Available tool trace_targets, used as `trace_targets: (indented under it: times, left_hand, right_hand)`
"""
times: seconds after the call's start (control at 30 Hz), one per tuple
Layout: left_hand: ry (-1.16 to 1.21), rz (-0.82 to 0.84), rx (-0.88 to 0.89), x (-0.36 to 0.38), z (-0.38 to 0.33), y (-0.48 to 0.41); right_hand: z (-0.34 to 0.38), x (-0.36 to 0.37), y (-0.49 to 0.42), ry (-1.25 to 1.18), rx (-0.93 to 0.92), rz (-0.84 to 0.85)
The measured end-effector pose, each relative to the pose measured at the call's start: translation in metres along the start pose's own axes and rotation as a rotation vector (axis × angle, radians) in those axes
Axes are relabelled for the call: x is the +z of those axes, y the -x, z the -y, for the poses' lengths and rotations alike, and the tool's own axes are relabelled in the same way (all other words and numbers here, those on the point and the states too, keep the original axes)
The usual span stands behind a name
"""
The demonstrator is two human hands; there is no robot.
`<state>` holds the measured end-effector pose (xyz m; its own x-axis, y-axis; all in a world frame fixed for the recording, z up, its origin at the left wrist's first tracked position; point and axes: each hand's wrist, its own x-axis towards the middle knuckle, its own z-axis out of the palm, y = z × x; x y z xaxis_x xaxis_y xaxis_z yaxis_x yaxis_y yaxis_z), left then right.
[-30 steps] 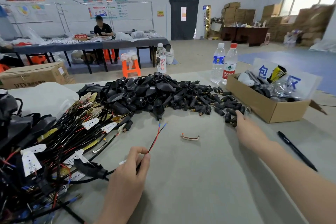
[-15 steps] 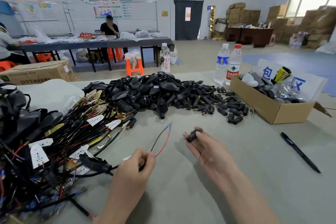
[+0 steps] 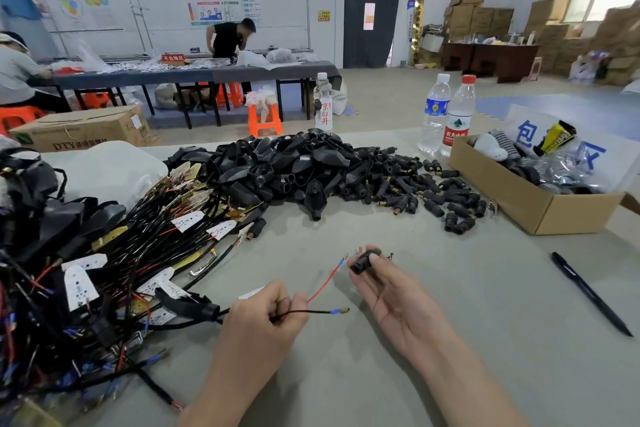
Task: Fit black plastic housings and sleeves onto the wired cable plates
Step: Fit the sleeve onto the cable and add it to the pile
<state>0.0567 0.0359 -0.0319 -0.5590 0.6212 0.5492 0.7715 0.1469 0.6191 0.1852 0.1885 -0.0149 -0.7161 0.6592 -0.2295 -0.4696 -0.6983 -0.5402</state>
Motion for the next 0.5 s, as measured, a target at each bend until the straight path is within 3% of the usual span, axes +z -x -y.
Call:
trace_targets:
  times: [0.5]
  left_hand:
    - [-0.015, 0.06, 0.037, -0.0016, -0.0071, 0.0024]
  right_hand:
    - [-0.0003, 0.001, 0.0003, -0.012, -0.046, -0.007]
